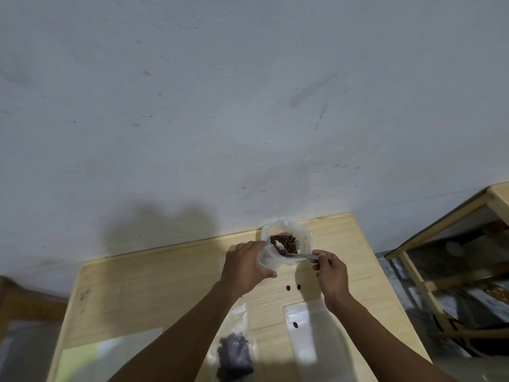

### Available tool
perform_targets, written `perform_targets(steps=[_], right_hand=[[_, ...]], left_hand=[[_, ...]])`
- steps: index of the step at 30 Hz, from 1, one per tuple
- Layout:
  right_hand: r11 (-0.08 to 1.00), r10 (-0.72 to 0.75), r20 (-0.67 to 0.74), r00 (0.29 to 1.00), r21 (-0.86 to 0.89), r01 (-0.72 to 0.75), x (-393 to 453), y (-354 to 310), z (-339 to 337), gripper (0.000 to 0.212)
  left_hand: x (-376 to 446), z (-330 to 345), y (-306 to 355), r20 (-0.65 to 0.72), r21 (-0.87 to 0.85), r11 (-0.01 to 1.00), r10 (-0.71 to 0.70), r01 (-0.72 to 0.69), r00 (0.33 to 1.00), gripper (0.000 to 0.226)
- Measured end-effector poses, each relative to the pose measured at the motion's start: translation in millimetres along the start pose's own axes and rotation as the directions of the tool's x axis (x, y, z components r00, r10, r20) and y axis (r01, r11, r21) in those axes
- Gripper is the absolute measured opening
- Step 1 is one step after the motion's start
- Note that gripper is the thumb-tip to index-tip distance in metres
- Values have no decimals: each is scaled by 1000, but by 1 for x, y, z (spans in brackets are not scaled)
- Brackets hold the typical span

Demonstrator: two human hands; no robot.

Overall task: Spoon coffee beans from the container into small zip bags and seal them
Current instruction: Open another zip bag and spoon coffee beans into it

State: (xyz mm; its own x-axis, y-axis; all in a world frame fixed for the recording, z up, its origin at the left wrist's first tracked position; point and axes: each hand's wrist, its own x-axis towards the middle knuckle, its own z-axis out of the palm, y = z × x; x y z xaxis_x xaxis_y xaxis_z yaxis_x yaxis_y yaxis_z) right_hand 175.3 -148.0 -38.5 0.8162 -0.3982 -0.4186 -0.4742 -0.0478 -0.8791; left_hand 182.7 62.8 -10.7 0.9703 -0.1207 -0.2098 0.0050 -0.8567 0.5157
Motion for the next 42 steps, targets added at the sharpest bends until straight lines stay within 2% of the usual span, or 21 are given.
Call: perform_targets(steps=[4, 8, 15, 22, 29, 34, 37, 42], right_hand=[[992, 88, -30, 996, 92, -85, 2, -9, -7, 28], [988, 85, -84, 993, 139, -73, 0, -21, -14, 28], [986, -77, -102, 992, 139, 90, -15, -54, -25, 28], [966, -250, -18, 968, 59, 251, -35, -78, -26, 27], [903, -409, 115, 905, -88, 420, -59, -88, -15, 25], [773, -591, 222, 776, -118, 623, -69, -91, -9, 23], [717, -673, 163, 721, -94, 691, -73, -94, -11, 22], [794, -607, -40, 793, -31, 607, -60, -91, -20, 23]], left_hand=[[-4, 0, 2, -6, 9, 1000, -2, 2, 1000, 80], [-7, -1, 2, -32, -5, 1000, 5, -6, 999, 80], [-12, -9, 1, -110, -69, 998, -21, 14, 994, 79], [-13, -22, 8, -70, -111, 991, -81, 73, 994, 79], [-18, -29, 8, -81, -110, 992, -64, 55, 995, 82], [-22, -33, 2, -102, -145, 989, -30, 15, 994, 79], [-26, -33, -3, -95, -158, 987, -48, 32, 994, 78], [-33, -30, -10, -96, -171, 984, -66, 49, 993, 73]])
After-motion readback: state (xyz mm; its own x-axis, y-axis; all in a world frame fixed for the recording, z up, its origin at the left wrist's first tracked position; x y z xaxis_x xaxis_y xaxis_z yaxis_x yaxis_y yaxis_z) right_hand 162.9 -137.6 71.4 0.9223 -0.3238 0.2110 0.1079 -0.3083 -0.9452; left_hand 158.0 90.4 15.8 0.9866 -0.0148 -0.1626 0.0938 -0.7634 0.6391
